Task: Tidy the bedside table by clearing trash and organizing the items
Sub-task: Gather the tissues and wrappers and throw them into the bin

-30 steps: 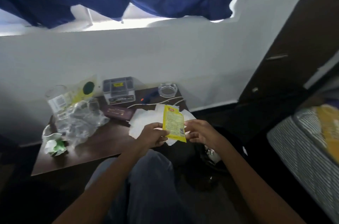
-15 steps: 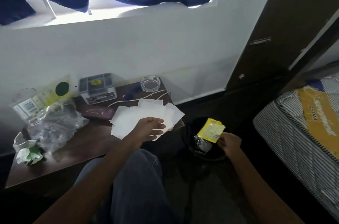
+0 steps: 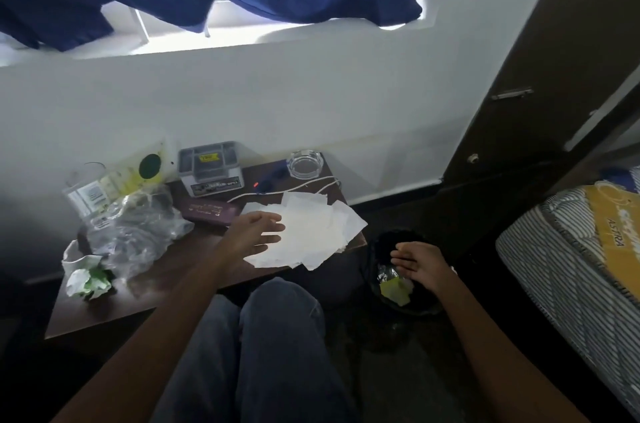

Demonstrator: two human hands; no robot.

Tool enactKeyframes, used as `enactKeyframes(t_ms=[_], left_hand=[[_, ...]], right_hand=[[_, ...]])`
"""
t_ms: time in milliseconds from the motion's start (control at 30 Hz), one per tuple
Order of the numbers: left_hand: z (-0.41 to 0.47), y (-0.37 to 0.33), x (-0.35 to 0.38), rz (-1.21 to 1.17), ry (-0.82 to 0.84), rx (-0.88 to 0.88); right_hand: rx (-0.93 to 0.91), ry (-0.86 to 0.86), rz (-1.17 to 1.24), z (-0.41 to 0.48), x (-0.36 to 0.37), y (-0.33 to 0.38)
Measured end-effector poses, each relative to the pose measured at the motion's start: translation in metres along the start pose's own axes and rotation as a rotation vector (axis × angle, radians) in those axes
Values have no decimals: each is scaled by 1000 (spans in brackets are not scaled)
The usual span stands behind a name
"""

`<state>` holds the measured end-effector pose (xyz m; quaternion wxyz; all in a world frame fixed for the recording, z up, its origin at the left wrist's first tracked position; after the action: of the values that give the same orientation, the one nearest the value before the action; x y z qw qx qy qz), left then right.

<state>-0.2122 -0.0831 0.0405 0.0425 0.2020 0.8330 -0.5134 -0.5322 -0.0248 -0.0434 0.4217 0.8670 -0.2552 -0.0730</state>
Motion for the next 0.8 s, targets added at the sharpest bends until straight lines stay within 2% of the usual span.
enactKeyframes(t_ms=[100, 200, 333, 367, 433, 500, 600, 800], left_hand=[[-8, 15, -36, 27, -117, 46], [-20, 44, -82, 202, -319, 94], [-41, 92, -149, 345, -745, 148], [-46, 105, -164, 355, -849, 126], [-57, 128, -192, 272, -955, -14], [-55, 157, -215, 182, -974, -129], [-40, 195, -235, 181, -900, -220], [-40, 192, -235, 254, -811, -180]], right_hand=[[-32, 97, -26, -9, 33, 14], [-47, 189, -24, -18, 74, 24], [-52, 295, -66, -35, 132, 26], [-62, 315, -96, -39, 145, 25], [-89, 356, -163, -46, 172, 20], [-114, 396, -235, -54, 197, 14], [-144, 458, -323, -66, 227, 6], [-161, 511, -442, -81, 256, -7]])
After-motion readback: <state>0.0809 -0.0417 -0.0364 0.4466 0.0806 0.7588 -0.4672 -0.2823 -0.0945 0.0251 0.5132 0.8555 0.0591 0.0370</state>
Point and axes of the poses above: each hand's wrist, its own z-axis towards the middle knuckle, its own x-axis out of the palm, y = z × x, the point moved 5 cm from there along z, towards the middle knuckle, and after that the axes turned 7 degrees about z, right-handed, at the moved point
